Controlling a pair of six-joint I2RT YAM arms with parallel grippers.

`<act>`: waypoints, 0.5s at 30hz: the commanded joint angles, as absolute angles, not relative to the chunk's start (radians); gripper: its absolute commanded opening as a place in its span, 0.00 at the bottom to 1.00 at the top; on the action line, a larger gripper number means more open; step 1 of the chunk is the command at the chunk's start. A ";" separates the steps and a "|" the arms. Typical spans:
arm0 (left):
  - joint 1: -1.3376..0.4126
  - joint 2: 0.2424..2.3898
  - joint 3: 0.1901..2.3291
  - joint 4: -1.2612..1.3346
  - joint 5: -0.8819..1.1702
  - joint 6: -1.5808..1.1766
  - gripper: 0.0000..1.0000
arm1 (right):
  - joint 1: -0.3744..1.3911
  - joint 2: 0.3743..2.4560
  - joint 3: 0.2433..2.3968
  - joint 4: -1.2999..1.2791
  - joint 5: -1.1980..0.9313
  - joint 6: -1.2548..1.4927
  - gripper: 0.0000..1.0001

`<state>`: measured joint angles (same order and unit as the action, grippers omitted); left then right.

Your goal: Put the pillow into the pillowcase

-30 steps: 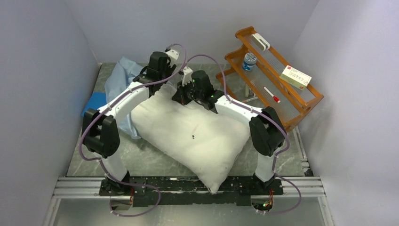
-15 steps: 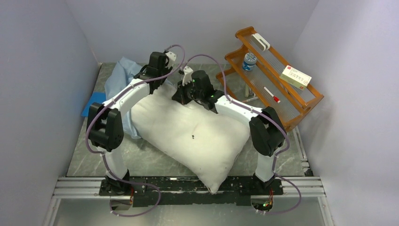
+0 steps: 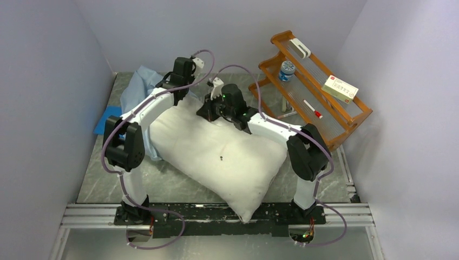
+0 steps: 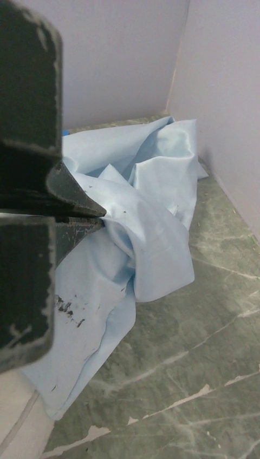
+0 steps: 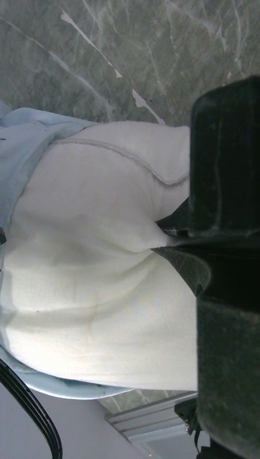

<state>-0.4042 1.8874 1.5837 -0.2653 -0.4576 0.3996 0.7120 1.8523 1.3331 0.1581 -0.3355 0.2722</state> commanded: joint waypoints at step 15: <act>-0.555 1.576 1.445 -0.288 -0.093 0.115 0.05 | 0.751 1.801 1.143 0.505 -0.183 0.551 0.00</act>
